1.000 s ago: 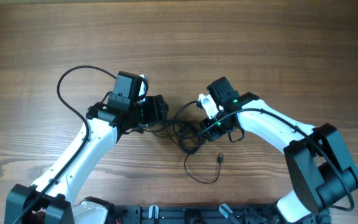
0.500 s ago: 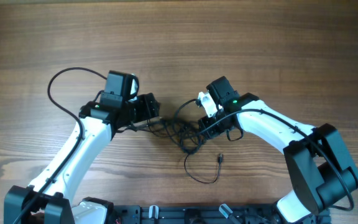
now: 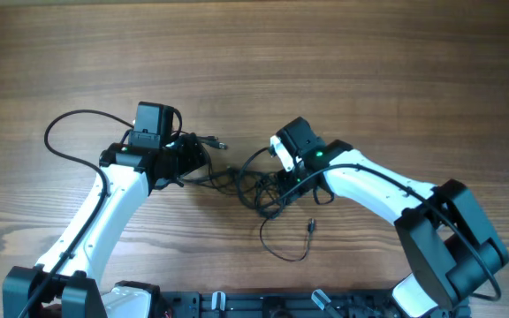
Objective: Untangle cables
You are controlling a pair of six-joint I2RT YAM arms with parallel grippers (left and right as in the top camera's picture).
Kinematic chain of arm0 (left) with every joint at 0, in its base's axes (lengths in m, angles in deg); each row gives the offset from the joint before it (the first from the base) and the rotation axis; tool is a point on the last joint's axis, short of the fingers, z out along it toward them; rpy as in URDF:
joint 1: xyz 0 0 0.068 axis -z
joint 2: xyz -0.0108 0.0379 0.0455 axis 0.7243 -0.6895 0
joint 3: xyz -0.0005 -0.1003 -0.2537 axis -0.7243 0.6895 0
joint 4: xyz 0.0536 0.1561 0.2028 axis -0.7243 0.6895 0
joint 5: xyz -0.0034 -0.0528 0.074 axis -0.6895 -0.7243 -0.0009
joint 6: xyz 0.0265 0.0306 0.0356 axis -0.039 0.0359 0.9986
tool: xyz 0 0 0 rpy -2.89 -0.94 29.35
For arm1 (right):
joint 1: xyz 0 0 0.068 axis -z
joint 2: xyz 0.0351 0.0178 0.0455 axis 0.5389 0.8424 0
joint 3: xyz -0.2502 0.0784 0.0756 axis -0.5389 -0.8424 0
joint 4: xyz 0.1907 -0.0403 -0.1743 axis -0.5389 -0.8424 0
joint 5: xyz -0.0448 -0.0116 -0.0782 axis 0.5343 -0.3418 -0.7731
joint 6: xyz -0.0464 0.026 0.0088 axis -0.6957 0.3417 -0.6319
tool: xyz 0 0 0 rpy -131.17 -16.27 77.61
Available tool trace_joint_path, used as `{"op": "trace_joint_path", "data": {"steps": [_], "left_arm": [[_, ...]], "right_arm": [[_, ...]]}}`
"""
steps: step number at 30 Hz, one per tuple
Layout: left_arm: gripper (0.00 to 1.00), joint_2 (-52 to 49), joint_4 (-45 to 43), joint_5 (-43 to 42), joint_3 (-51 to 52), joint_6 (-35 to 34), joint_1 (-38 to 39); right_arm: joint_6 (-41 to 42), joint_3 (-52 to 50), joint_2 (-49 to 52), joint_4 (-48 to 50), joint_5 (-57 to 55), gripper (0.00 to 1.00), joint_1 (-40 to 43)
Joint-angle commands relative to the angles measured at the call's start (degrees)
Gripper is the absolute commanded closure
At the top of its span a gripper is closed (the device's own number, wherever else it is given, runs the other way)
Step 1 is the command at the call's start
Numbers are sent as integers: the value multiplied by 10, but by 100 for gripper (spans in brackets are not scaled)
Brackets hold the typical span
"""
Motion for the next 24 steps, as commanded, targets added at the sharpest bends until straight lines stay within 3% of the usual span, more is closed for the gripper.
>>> {"op": "trace_joint_path", "data": {"steps": [1, 6, 14, 24], "left_arm": [[20, -3, 1, 12, -3, -14, -3], [20, -3, 1, 12, -3, -14, -3], [20, -3, 7, 12, -3, -14, -3], [20, -3, 8, 12, -3, -14, -3]], "right_arm": [[8, -8, -4, -3, -34, 51, -13], [38, -8, -4, 17, -119, 52, -14], [85, -8, -4, 31, -130, 80, -14], [137, -25, 19, 30, -118, 83, -14]]}}
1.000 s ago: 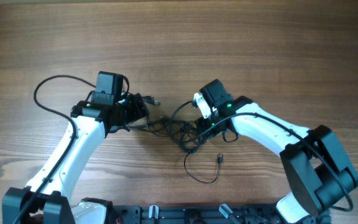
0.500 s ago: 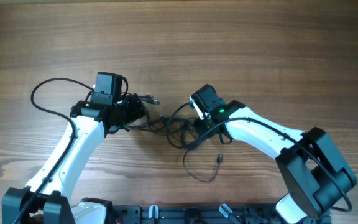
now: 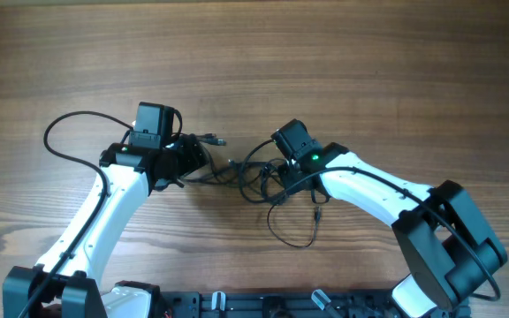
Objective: Untangle cables
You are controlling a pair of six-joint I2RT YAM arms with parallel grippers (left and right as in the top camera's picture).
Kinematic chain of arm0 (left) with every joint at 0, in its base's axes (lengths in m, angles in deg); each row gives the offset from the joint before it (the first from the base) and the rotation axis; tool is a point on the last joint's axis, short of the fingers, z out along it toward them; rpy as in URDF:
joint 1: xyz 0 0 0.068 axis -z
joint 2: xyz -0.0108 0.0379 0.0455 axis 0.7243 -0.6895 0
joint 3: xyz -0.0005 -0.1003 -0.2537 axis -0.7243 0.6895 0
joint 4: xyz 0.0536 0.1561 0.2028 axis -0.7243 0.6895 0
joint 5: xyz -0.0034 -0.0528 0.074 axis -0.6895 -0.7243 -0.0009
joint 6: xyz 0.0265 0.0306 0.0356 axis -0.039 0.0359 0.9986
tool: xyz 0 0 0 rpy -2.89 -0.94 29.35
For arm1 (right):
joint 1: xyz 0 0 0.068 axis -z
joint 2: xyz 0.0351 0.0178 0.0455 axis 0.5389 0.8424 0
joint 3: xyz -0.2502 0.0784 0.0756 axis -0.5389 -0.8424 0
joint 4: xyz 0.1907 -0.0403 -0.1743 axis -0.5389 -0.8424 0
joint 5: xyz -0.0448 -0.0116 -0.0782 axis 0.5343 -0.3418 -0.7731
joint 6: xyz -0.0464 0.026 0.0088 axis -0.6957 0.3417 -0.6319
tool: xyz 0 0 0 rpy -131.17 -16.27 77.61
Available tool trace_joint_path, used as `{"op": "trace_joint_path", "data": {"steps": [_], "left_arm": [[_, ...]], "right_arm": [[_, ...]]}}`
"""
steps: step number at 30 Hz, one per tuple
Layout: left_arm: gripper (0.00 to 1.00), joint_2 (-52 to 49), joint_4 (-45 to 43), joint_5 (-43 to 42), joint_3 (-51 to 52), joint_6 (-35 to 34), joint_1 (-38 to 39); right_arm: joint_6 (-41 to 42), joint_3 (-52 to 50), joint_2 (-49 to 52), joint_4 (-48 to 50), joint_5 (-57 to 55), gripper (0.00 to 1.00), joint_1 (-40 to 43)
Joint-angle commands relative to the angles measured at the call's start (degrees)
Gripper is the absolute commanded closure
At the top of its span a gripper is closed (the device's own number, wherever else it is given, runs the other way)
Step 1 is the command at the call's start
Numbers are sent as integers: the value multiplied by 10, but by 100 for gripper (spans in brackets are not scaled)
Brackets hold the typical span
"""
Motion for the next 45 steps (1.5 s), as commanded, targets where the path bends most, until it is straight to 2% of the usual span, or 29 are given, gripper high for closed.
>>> {"op": "trace_joint_path", "data": {"steps": [1, 4, 6, 13, 22, 34, 36, 40, 45], "left_arm": [[20, -3, 1, 8, -3, -8, -3], [20, -3, 1, 7, -3, -8, -3], [19, -3, 1, 0, -3, -8, -2], [19, -4, 2, -25, -3, -7, 27], [18, -29, -1, -27, -3, -19, 88], [18, -79, -52, -116, -3, -96, 116], [20, -84, -60, -135, -3, -96, 117], [37, -95, -74, -148, -3, -96, 118], [39, -114, -80, -148, -3, -95, 119]], "right_arm": [[38, -21, 21, 5, 1, 82, -1], [48, -21, 22, 5, 7, 86, -1], [65, -21, 22, 7, 7, 96, -1], [153, 15, 14, -33, -3, 96, 16], [249, 79, -29, -40, 93, 96, 33], [269, 83, -36, -50, 126, 96, 33], [278, 83, -36, -50, 126, 96, 33], [295, 83, -36, -48, 140, 96, 33], [298, 83, -36, -48, 152, 96, 33]]}}
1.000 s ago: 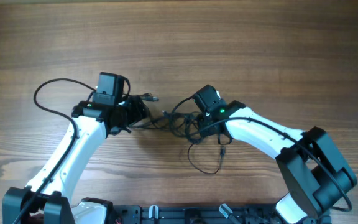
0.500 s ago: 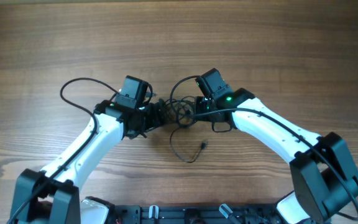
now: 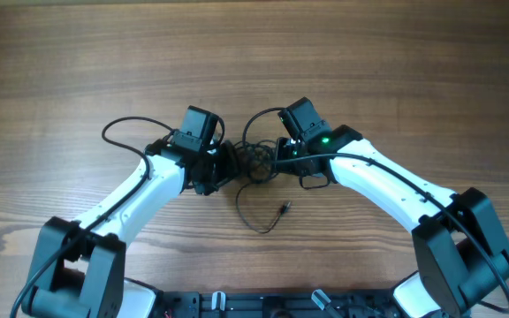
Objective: Untangle cables
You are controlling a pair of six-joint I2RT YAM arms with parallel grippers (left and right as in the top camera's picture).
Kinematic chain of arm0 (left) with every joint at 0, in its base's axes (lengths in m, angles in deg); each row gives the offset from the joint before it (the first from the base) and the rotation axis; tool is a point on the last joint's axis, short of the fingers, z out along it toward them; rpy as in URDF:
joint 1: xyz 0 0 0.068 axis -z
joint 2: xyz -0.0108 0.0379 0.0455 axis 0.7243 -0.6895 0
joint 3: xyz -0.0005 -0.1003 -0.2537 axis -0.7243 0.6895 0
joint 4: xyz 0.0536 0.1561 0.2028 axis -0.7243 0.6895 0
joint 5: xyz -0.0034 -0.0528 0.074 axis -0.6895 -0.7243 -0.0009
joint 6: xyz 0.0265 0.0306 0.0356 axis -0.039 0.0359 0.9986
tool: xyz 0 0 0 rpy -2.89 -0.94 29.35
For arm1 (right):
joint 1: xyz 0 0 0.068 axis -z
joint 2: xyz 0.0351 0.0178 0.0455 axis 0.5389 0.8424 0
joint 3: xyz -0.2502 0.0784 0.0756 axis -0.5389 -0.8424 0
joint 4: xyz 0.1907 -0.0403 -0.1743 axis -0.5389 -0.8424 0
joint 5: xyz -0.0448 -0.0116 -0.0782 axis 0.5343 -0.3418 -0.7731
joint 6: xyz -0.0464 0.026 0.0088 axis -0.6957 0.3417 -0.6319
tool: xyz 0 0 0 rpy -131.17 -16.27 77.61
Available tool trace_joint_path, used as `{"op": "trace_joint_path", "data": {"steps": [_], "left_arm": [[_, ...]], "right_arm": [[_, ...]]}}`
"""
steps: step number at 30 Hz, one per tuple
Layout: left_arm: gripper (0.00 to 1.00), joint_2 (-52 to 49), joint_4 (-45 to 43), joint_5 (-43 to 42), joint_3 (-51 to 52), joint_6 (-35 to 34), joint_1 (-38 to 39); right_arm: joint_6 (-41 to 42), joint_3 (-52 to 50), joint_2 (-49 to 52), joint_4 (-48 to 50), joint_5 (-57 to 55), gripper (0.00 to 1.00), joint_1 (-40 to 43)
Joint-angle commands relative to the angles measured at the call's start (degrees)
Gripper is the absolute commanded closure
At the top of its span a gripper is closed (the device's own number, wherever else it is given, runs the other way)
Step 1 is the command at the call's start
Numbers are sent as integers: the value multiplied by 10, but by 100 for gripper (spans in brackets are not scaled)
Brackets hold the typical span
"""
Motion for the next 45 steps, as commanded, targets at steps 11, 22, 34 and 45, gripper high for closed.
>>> {"op": "trace_joint_path", "data": {"steps": [11, 22, 34, 45], "left_arm": [[36, -34, -49, 9, -3, -3, 39], [29, -66, -35, 122, -3, 0, 57], [27, -67, 45, 233, -3, 1, 19], [28, -67, 42, 178, -3, 1, -2]], "right_arm": [[25, 11, -10, -1, 23, 96, 0], [25, 11, -10, -7, 29, 96, 0], [10, 11, -10, -121, -100, 96, 100], [-157, 11, -10, -120, 144, 89, 128]]}}
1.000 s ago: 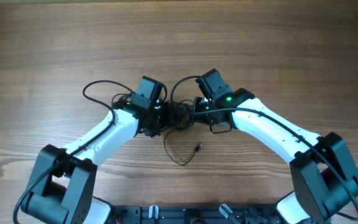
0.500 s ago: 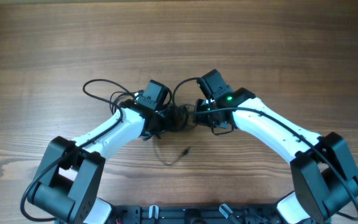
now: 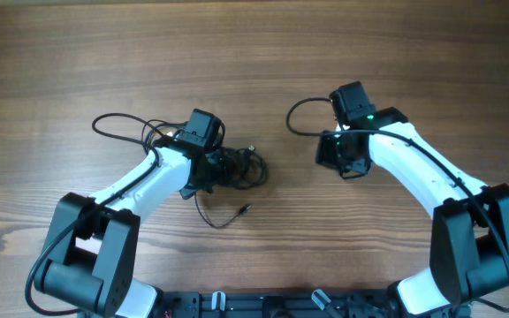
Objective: Untangle cables
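A black cable tangle [image 3: 244,168] lies on the wooden table just left of centre. One loose strand curls down from it and ends in a small plug [image 3: 246,209]. My left gripper [image 3: 226,170] is at the tangle's left side, shut on the cables, its fingertips buried in the knot. My right gripper [image 3: 332,155] hangs well to the right, apart from the tangle, open and holding nothing.
A thin black lead loops off each wrist: the left loop [image 3: 117,124] behind the left arm, the right loop [image 3: 300,117] beside the right wrist. The wooden table [image 3: 254,53] stretches beyond both arms. The robot base frame [image 3: 254,305] runs along the near edge.
My right gripper was at the tangle's right side and is now clear of it, further right. The tangle stays with my left gripper, a little further left. The loose plug end lies more to the left.
Both grippers first stood at the tangle, left of centre, with a long strand trailing toward me. Then the right gripper was closer in on the knot. Later both arms were pressed together at the centre. Now only the left gripper has the tangle.
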You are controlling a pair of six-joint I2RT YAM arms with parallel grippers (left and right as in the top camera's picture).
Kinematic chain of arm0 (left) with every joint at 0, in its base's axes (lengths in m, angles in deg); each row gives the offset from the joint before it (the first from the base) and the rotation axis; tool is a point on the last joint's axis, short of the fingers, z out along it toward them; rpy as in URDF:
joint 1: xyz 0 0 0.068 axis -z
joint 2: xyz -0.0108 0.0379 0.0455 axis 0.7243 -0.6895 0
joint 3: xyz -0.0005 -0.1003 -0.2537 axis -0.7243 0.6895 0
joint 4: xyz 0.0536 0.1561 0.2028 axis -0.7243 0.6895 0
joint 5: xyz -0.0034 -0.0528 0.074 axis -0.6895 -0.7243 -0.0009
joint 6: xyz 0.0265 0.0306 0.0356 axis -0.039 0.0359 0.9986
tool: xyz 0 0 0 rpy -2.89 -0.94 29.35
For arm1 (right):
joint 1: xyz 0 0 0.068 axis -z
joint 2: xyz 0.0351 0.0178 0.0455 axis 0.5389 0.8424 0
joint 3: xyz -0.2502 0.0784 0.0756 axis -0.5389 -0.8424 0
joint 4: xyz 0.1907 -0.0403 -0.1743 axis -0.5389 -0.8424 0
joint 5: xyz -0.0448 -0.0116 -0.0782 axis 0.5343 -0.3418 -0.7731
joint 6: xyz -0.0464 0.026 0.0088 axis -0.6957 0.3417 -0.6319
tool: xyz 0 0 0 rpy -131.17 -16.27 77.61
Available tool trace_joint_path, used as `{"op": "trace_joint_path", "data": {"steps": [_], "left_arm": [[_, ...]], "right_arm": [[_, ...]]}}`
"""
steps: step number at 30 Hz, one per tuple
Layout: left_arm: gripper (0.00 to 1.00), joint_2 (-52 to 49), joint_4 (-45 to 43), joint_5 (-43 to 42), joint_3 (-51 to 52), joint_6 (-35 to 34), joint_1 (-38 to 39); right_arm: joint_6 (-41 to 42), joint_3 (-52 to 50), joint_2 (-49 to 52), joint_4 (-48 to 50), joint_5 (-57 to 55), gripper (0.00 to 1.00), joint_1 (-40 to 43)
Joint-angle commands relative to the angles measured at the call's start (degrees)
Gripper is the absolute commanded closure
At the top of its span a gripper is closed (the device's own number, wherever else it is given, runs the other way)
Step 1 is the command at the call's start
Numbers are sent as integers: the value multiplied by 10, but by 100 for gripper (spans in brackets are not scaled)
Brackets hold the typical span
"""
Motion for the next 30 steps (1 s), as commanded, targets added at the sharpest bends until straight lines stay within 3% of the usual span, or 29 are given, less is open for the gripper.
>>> {"op": "trace_joint_path", "data": {"steps": [1, 2, 5, 6, 11, 15, 30], "left_arm": [[34, -9, -9, -29, 6, -1, 0], [42, -9, -13, -40, 6, -1, 0], [87, -9, -35, -82, 6, -1, 0], [96, -9, -44, -98, 6, -1, 0], [96, -9, -73, -154, 6, -1, -4], [96, -9, -71, -162, 6, -1, -6], [96, 31, -87, -265, 6, -1, -13]], "right_arm": [[-51, 5, -10, -2, 137, 85, -26], [-49, 5, -10, -2, 155, 80, -34], [-1, 5, -8, -2, 165, 66, -61], [23, 5, -7, -1, 165, 63, -68], [91, 5, -5, 21, 153, 60, -88], [94, 5, -5, 41, 150, 55, -88], [107, 1, -5, 55, 115, 53, -89]]}}
